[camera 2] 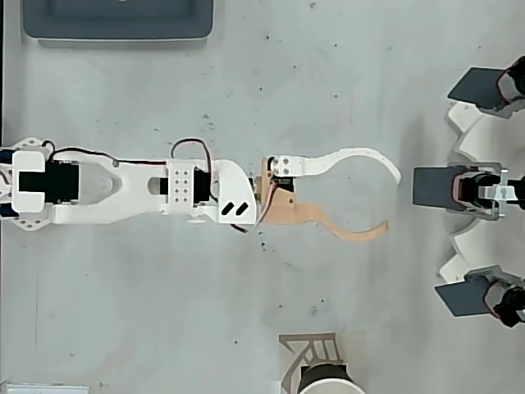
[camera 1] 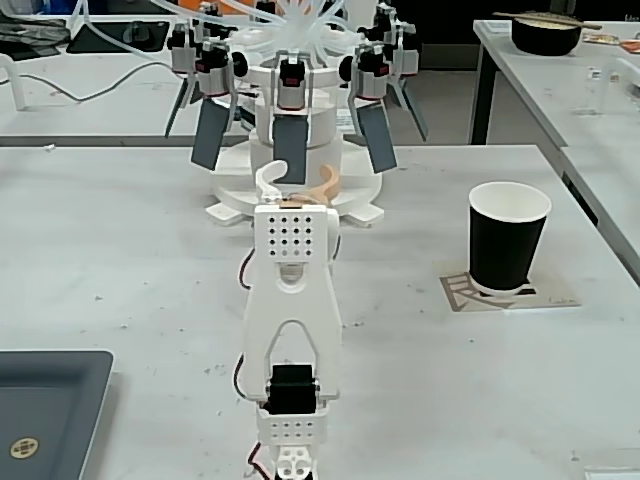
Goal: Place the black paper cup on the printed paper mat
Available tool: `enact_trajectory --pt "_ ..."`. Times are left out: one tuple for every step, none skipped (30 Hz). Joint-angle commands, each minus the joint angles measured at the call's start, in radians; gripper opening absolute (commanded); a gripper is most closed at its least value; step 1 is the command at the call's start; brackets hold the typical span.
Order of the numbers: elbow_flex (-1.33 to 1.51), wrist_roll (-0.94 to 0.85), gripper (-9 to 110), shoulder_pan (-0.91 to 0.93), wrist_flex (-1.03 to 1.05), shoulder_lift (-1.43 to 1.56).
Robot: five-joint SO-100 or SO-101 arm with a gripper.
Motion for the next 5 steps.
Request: enact_trajectory --pt "-0.044 0.008 12 0.003 -0.02 0.006" --pt "-0.044 0.008 12 0.003 -0.02 0.006" --pt "-0.043 0.008 12 0.003 -0.02 0.006" --pt "-0.043 0.008 12 0.003 -0.02 0.006" --pt "-0.043 0.008 12 0.003 -0.02 0.006"
